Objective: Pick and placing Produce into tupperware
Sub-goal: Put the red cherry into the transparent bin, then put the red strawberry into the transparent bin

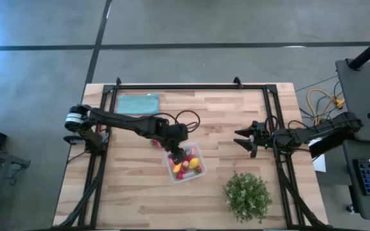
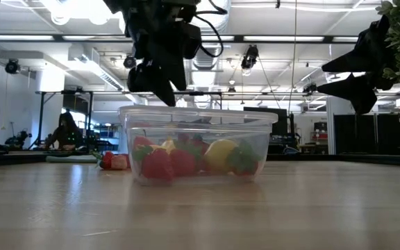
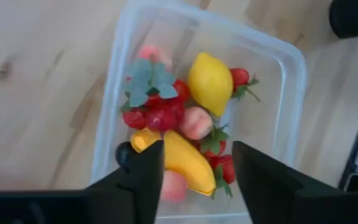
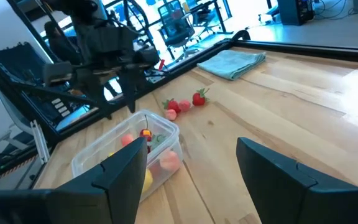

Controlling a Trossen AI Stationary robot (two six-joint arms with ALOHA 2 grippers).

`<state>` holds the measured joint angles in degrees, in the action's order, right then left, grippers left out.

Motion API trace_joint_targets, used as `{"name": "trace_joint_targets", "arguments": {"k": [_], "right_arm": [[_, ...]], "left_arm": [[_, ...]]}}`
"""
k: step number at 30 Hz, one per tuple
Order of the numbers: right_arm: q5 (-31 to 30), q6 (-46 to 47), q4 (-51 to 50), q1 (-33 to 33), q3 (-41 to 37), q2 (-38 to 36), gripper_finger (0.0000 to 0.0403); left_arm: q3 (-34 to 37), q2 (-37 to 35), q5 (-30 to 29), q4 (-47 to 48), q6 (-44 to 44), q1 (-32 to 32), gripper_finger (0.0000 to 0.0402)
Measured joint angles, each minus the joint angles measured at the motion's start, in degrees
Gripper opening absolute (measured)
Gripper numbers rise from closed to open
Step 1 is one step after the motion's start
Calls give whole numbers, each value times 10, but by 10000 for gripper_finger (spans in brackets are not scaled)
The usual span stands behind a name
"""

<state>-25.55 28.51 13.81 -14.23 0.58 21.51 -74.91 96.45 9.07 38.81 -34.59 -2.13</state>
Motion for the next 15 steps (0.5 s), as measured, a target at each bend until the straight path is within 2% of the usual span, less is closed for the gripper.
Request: {"name": "trace_joint_targets", "arguments": {"k": [3, 5, 9, 11, 15], "right_arm": [[0, 0, 0, 0, 0, 0, 240], [0, 0, 0, 0, 0, 0, 240], [0, 0, 1, 0, 0, 0, 240], [0, 0, 0, 0, 0, 0, 240], [0, 0, 0, 0, 0, 0, 240]], "left_arm": [[-2, 0, -2, 13, 4, 3, 207], [-8, -7, -29, 33, 6, 14, 223], [-20, -31, -182, 131, 10, 54, 234], [-15, -36, -232, 177, 23, 85, 235], [18, -35, -176, 202, 25, 152, 235]]}}
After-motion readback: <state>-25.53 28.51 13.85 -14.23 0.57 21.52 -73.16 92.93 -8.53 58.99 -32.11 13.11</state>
